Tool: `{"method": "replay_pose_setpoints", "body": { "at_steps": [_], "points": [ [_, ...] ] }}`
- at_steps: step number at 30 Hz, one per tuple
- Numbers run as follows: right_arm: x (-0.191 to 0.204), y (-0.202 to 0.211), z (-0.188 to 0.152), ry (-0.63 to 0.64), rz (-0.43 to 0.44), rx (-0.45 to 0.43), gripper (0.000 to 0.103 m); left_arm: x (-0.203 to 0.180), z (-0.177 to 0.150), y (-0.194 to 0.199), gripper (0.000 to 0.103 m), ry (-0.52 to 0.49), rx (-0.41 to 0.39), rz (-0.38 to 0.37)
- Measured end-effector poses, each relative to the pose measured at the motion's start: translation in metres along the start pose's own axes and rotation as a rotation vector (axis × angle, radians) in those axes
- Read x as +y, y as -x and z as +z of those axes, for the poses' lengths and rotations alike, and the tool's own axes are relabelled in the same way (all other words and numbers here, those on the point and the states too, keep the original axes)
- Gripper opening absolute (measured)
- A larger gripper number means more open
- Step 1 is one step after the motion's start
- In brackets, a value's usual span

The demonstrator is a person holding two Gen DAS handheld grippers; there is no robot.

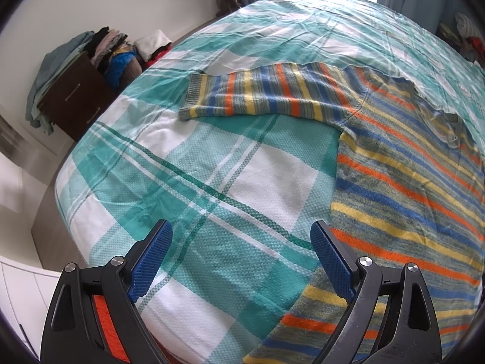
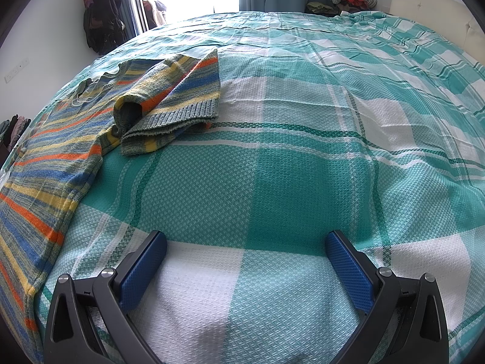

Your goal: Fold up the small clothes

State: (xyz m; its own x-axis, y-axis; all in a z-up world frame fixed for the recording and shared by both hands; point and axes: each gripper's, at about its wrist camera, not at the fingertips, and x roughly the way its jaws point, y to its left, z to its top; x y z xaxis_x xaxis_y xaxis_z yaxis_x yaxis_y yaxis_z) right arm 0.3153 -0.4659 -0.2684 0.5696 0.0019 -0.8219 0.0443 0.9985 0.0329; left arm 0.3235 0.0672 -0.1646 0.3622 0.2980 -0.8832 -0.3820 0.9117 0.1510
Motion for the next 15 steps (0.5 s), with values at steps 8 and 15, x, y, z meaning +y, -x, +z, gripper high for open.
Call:
{"method": "replay_pose_setpoints", "body": {
  "at_steps": [8,15],
  "points": [
    [0.000,0.000,0.000,0.000,0.000,0.000,0.103,-0.005,0.000,0.006,0.093,-0.011,-0.004,0.014],
    [0.000,0.000,0.000,0.000,0.000,0.000,0.103,-0.009,-0.005,0.010,0.093,-0.045,0.001,-0.007]
  ]
}}
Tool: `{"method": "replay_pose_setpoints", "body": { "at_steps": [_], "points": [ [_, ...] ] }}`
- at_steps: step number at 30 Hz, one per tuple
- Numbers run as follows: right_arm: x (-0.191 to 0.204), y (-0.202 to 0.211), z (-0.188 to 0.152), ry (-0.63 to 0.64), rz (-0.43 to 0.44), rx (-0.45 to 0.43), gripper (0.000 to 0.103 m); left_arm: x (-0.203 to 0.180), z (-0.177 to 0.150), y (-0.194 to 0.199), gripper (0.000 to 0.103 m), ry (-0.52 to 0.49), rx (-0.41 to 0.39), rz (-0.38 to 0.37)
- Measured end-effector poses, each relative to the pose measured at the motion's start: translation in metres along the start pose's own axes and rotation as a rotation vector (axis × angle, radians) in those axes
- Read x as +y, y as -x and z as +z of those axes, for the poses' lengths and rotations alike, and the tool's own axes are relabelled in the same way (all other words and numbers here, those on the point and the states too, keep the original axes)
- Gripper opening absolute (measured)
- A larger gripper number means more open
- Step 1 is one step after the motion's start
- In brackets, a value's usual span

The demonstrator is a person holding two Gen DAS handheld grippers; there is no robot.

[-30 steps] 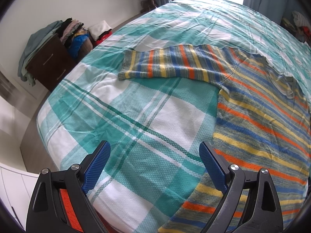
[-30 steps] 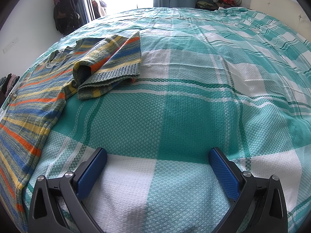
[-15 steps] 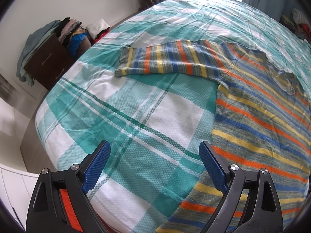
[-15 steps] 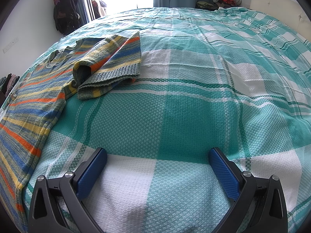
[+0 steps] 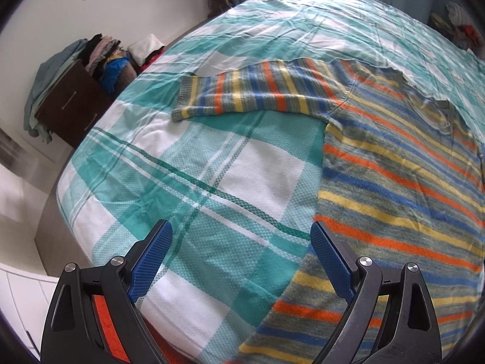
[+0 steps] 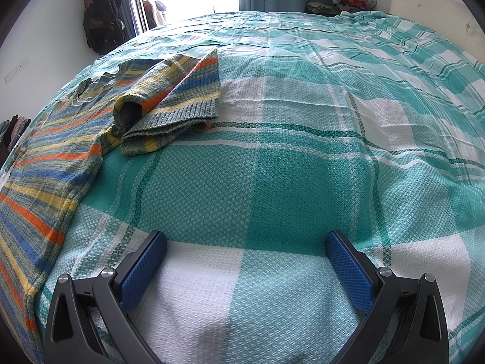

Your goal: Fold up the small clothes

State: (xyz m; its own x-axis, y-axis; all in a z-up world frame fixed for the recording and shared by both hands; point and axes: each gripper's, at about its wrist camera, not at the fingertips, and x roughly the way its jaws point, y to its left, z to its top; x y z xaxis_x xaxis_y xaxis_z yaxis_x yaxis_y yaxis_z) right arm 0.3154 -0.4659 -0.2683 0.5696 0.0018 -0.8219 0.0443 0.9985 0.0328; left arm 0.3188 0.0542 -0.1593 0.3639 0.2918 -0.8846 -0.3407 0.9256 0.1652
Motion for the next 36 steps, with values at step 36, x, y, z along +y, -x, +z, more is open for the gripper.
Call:
{"method": "replay_pose_setpoints", "body": {
  "at_steps": [36],
  "points": [
    [-0.024,0.012,0.017,-0.201,0.192,0.060,0.103,0.039,-0.019,-0.022,0.093,0.137,-0.137,-0.731]
  ]
}}
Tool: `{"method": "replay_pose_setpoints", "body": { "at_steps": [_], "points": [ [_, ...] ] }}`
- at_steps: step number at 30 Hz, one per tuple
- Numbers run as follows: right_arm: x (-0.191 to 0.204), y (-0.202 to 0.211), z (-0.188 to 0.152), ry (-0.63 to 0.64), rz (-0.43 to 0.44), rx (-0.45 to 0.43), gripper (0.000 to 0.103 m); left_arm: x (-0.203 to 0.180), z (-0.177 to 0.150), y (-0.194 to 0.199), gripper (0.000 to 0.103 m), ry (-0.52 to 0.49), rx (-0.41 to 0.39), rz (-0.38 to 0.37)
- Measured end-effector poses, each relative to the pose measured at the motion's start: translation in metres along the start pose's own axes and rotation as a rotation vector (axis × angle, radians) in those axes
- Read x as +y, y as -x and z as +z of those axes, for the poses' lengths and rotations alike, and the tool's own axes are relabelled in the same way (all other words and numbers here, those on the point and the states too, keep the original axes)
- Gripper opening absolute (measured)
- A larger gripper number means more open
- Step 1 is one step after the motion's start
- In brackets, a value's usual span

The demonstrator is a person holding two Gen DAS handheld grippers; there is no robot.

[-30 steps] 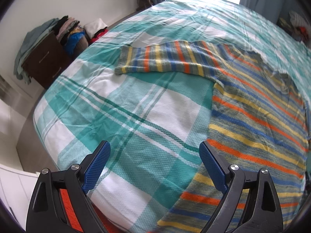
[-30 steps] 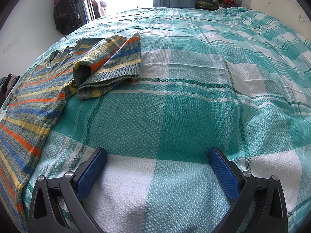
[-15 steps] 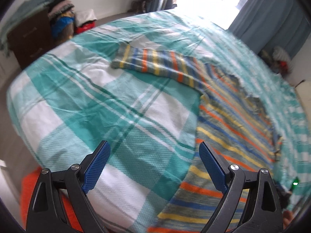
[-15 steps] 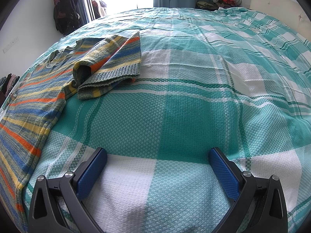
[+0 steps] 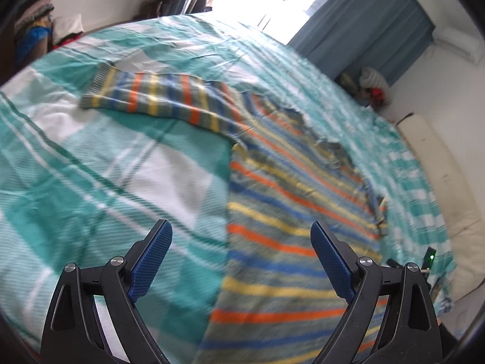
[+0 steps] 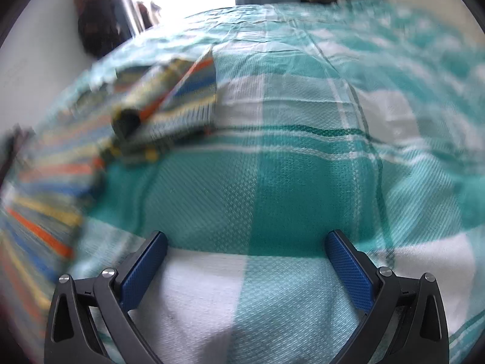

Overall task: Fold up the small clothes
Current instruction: 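Grasp the sweater's side edge with the right gripper and lift it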

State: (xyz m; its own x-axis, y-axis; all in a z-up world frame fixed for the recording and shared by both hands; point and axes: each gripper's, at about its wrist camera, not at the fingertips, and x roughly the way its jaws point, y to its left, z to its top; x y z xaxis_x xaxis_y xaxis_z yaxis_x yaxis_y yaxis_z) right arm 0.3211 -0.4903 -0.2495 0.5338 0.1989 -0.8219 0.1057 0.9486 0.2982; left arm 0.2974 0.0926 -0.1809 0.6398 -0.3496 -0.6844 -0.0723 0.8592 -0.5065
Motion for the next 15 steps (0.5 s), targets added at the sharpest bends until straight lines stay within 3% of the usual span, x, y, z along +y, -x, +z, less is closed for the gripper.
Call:
{"method": "replay_pose_setpoints", "body": {
  "at_steps": [2,4,8,11,12,13,14,15],
  "points": [
    [-0.018,0.018,0.008,-0.244,0.216,-0.003,0.103,0.010,-0.006,-0.003,0.093,0.024,-0.008,-0.035],
    [-0.026,0.022,0.017,-0.408,0.337,-0.026,0.102,0.024,-0.016,-0.004,0.093,0.041,-0.001,-0.032],
    [-0.021,-0.013,0.038,-0.550,0.419,0.005,0.087,0.044,-0.023,-0.001,0.093,0.094,0.002,-0.055],
    [-0.011,-0.048,0.047,-0.585,0.362,0.030,0.070,0.042,-0.023,0.001,0.093,0.088,-0.007,-0.050],
    [-0.007,-0.051,0.051,-0.567,0.338,0.015,0.051,0.041,-0.024,0.000,0.093,0.074,-0.003,-0.041],
    [-0.004,-0.050,0.055,-0.536,0.304,0.005,0.020,0.039,-0.025,-0.001,0.093,0.059,0.000,-0.033],
    [0.000,-0.045,0.061,-0.488,0.244,-0.013,0.008,0.038,-0.025,-0.001,0.093,0.049,0.002,-0.027],
    [0.001,-0.038,0.065,-0.463,0.213,-0.029,0.007,0.037,-0.025,-0.001,0.093,0.038,0.004,-0.021]
  ]
}}
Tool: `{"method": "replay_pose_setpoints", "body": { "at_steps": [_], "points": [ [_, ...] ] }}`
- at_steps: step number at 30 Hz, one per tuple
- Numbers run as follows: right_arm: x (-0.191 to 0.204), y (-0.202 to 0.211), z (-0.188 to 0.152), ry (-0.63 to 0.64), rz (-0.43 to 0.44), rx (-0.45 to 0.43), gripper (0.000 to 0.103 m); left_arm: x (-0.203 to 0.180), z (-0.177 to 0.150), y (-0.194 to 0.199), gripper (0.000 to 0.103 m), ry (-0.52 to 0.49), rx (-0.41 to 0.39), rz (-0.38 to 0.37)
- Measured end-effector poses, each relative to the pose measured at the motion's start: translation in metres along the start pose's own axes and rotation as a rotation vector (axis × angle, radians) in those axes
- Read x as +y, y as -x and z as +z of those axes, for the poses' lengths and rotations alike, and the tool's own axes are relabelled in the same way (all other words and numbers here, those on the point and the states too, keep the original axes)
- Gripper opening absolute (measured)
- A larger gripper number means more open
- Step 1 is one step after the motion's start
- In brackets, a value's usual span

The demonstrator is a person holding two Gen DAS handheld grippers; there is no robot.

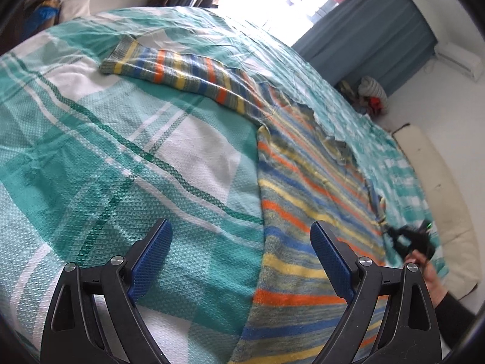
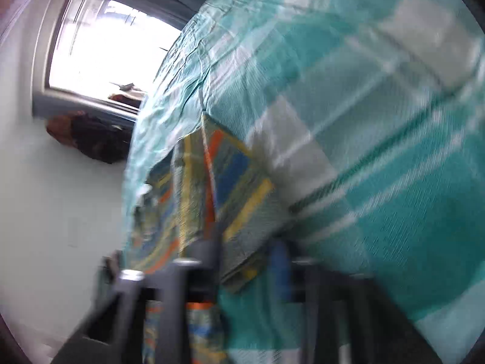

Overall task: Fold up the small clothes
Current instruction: 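Grasp the sweater's side edge with the right gripper and lift it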

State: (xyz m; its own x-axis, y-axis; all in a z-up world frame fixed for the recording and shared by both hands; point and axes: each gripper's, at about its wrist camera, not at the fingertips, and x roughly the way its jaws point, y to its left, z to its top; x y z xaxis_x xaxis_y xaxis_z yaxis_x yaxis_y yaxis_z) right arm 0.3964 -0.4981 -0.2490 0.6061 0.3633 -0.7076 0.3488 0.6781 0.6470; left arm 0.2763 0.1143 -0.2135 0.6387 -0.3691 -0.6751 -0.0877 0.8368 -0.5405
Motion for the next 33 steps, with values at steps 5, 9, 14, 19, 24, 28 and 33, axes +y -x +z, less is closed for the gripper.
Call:
{"method": "replay_pose_setpoints", "body": {
  "at_steps": [5,9,14,19,24,28,33],
  "points": [
    [-0.001,0.060,0.046,0.144,-0.230,-0.111,0.007,0.003,0.001,0.001,0.093,0.010,0.003,-0.006],
    [-0.026,0.076,0.084,0.143,-0.436,-0.130,0.007,0.003,0.001,0.000,0.093,0.007,0.004,0.002],
    [-0.054,0.079,0.083,0.026,-0.325,-0.074,0.017,0.002,-0.001,-0.001,0.093,-0.007,0.004,0.012],
    [-0.089,0.072,0.045,-0.149,-0.213,0.055,0.038,0.000,-0.002,-0.004,0.093,-0.021,0.007,0.028],
    [-0.102,0.065,0.006,-0.381,-0.012,0.024,0.055,-0.001,-0.004,-0.005,0.093,-0.025,0.002,0.034],
    [-0.112,0.054,-0.001,-0.537,0.142,-0.096,0.055,-0.005,-0.007,-0.008,0.094,-0.054,0.007,0.061],
    [-0.103,0.081,-0.003,-0.393,-0.163,-0.216,0.003,-0.004,-0.006,-0.004,0.094,-0.053,0.011,0.051]
  ]
}}
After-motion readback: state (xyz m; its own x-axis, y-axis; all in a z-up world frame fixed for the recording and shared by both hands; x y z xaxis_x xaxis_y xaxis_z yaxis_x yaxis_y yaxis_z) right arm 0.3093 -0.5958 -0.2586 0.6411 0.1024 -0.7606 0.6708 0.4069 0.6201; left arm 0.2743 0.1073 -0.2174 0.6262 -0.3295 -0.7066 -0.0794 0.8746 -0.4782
